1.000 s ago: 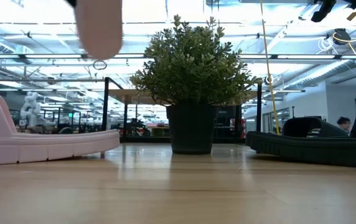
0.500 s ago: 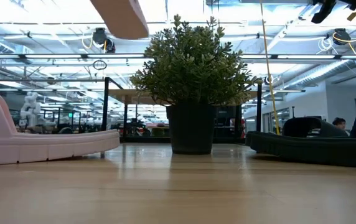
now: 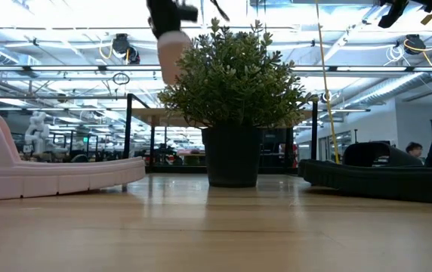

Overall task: Pick and place slides into the shelf
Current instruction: Put the top pink slipper on the shelf

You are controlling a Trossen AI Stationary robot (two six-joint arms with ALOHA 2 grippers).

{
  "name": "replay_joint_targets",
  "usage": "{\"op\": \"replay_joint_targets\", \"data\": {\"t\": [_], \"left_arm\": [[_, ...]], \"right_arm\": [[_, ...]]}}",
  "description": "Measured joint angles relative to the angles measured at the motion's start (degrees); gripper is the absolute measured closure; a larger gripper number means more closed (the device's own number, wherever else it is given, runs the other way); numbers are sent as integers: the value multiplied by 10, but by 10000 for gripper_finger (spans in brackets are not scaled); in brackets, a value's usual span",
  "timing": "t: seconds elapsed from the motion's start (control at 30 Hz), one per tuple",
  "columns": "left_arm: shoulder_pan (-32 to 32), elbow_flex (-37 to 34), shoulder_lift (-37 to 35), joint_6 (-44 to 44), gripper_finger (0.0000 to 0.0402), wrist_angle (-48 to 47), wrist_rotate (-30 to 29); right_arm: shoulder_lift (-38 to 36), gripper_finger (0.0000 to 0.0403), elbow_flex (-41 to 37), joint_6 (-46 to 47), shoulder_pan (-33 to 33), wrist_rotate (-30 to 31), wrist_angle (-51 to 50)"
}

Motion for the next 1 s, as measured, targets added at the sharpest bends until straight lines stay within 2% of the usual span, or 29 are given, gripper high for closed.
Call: {"op": "replay_joint_targets", "data": {"t": [0.27,0.57,0.7,0.9,1.0], "left_arm": [[25,-1,68,46,402,18,9],[21,-15,37,52,402,17,16],[21,-71,-11,57,402,30,15],[10,-191,-88,96,402,170,18],[2,-219,-98,108,402,192,12]], "right_arm": [[0,303,0,0,0,0,0],[0,303,0,0,0,0,-1],[0,303,0,-3,0,0,-5],[0,303,0,-9,0,47,-6],[0,303,0,-9,0,60,-7]]}}
